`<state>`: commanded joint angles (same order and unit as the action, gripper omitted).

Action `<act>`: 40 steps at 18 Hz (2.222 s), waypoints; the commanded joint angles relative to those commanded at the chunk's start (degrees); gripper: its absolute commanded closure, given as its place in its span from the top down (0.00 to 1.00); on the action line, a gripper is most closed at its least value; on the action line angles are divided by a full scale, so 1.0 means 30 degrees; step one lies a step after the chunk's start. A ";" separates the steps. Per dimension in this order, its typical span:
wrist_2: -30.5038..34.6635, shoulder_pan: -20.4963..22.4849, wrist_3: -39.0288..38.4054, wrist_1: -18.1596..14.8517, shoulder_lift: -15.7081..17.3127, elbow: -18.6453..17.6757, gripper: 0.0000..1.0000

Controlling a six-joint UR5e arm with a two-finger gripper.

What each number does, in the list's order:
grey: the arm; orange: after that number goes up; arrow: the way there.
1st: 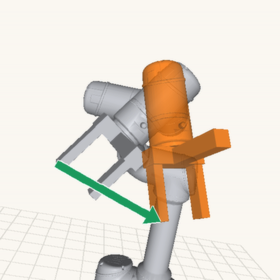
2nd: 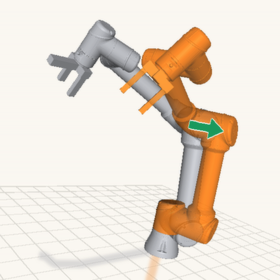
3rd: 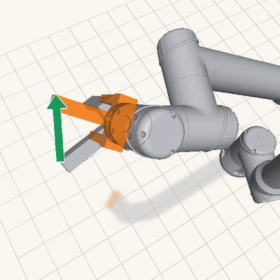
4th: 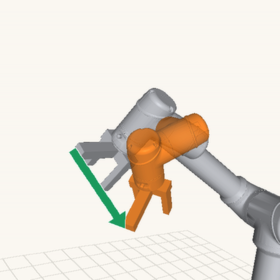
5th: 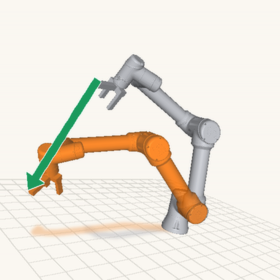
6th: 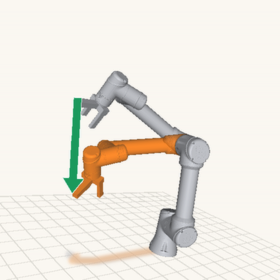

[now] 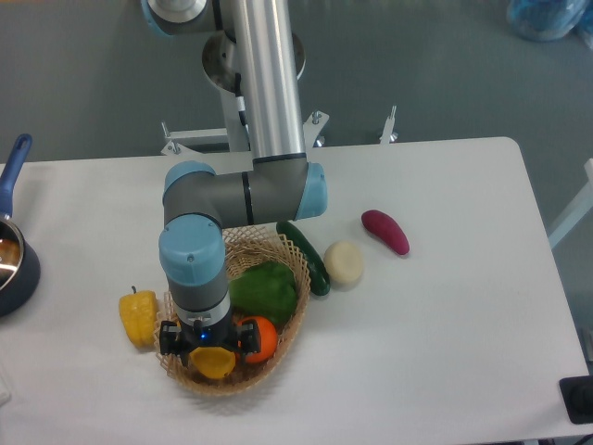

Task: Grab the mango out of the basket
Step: 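Lower the gripper around the yellow mango and close on it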

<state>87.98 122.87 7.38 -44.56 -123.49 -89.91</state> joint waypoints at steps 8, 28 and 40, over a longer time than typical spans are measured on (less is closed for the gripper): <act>0.0088 -0.0029 -0.0059 0.0000 -0.0117 -0.0088 1.00; 0.0147 -0.0205 -0.0029 -0.0029 -0.0147 -0.0263 0.60; 0.0030 -0.0117 0.1810 -0.0146 0.1605 -0.0204 0.13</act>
<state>88.07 122.52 12.81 -45.00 -118.67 -90.52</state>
